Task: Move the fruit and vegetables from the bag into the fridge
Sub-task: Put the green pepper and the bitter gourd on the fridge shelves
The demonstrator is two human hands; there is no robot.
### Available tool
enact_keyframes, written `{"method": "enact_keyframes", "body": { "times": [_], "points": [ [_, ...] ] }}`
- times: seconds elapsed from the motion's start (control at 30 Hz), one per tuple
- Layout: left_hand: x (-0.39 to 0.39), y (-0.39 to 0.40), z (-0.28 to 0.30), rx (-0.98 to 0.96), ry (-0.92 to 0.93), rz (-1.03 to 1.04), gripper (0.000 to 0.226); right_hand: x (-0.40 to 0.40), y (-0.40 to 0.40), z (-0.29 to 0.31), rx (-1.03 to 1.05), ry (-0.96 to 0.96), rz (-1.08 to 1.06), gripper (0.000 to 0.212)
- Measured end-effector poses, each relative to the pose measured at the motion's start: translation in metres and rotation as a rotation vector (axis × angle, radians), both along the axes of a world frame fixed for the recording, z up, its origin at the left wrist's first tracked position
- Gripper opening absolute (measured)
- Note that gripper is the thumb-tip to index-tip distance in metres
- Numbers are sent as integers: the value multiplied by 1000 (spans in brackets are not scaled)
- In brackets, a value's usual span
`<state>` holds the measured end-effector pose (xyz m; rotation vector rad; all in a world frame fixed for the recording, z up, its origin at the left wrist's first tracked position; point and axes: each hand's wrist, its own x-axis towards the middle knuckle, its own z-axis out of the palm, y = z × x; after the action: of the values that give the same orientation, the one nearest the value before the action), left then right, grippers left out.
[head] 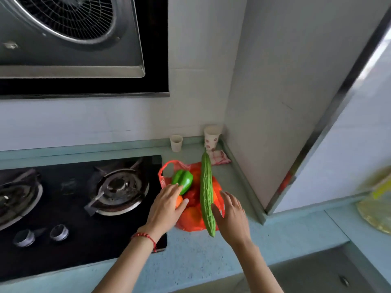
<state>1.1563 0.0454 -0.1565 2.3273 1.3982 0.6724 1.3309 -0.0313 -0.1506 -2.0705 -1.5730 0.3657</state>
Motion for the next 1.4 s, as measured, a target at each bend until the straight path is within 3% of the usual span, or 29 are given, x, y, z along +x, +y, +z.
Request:
{"method": "enact_keyframes", "body": {
  "times": [0.07,0.17,0.33,0.53,0.93,1.13,1.4],
  "points": [
    [1,27,-8,-38,-29,20,61,-1,25,-6,-12,44,-28,64],
    [7,57,-23,-102,-92,62,66,2,55,-15,-41,80,-50,56],
    [22,92,-35,-189,-172,118,51,3,96,-30,-44,178,-136,46],
    [38,115,-53,-263,-188,184,64,3,136,-52,-79,278,-222,47],
    [57,129,-68,-281,-178,264,76,15,163,-72,-215,296,-300,61],
    [58,129,-63,-289,-202,292,74,19,168,-73,-257,248,-273,57],
    [56,126,-52,-321,-306,322,74,20,163,-69,-161,304,-260,47]
  ]
}}
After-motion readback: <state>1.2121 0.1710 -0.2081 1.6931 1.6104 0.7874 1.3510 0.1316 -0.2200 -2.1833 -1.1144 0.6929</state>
